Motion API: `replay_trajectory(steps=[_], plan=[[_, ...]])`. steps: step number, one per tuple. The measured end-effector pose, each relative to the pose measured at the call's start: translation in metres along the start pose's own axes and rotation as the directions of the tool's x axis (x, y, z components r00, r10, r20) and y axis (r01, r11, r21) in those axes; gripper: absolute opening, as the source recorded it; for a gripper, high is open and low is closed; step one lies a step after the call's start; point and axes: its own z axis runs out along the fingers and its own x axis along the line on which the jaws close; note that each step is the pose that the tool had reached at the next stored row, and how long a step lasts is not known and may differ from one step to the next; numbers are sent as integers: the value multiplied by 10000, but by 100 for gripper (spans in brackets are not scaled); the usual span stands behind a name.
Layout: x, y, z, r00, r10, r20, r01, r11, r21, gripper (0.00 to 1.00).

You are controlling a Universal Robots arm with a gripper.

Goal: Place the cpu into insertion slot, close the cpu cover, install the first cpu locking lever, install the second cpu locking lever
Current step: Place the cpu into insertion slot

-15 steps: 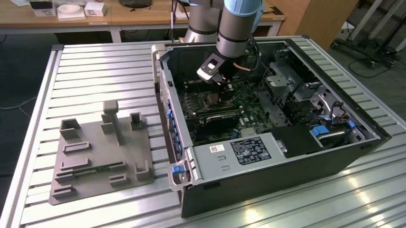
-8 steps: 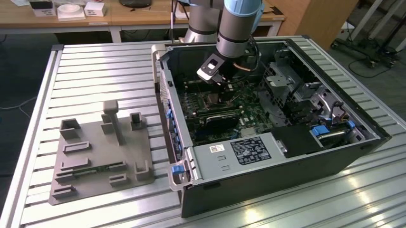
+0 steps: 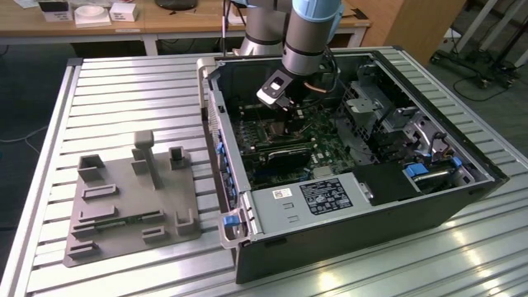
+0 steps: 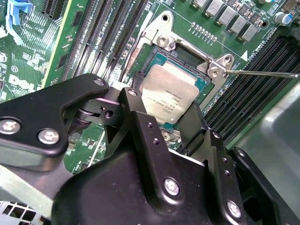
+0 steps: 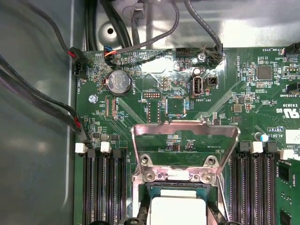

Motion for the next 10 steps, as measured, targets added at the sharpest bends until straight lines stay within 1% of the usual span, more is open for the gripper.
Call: replay_trajectory(steps=[9, 10], plan=[[0, 0, 1, 10000, 0, -2, 0, 10000, -1, 54], [0, 1, 2, 10000, -1, -4, 1, 10000, -6, 55]])
